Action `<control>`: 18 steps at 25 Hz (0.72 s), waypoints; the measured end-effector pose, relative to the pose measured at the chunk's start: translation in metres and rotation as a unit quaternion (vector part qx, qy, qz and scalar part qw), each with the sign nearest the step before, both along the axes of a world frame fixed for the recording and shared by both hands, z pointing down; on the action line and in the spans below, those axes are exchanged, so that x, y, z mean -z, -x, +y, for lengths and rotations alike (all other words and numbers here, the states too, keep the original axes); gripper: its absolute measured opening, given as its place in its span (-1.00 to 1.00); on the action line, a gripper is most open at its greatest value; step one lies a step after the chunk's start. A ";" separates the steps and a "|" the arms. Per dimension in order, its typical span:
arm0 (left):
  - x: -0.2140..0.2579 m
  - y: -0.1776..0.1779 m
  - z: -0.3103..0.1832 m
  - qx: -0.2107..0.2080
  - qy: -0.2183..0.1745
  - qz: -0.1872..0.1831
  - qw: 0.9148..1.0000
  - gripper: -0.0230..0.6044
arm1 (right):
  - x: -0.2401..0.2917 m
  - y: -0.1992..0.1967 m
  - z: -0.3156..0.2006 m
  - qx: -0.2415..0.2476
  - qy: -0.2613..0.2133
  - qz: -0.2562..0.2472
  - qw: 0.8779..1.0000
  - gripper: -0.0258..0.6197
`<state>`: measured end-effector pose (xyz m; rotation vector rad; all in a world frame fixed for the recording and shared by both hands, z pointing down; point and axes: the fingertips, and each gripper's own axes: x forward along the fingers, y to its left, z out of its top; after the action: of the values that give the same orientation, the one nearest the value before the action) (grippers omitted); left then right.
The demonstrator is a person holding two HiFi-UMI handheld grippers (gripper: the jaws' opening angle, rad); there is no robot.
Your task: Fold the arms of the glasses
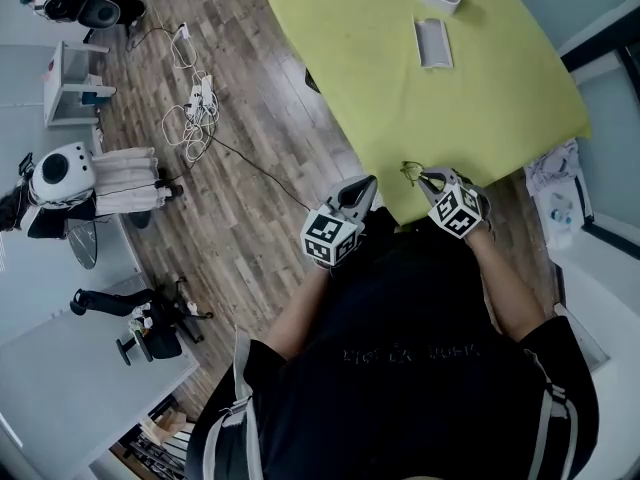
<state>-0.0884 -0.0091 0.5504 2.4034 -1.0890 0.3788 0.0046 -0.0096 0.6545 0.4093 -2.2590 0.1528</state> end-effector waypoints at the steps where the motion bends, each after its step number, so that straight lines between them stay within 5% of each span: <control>1: 0.000 0.001 0.000 0.001 0.000 0.001 1.000 -0.87 | 0.003 0.000 0.002 0.000 0.000 -0.004 1.000 -0.80; 18: -0.005 0.008 0.001 0.007 0.009 0.002 1.000 -0.86 | 0.032 0.013 0.022 -0.004 0.022 -0.040 0.999 -0.79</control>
<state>-0.0967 -0.0078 0.5553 2.3778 -1.0950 0.3774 -0.0082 0.0128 0.6229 0.3948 -2.3282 0.2269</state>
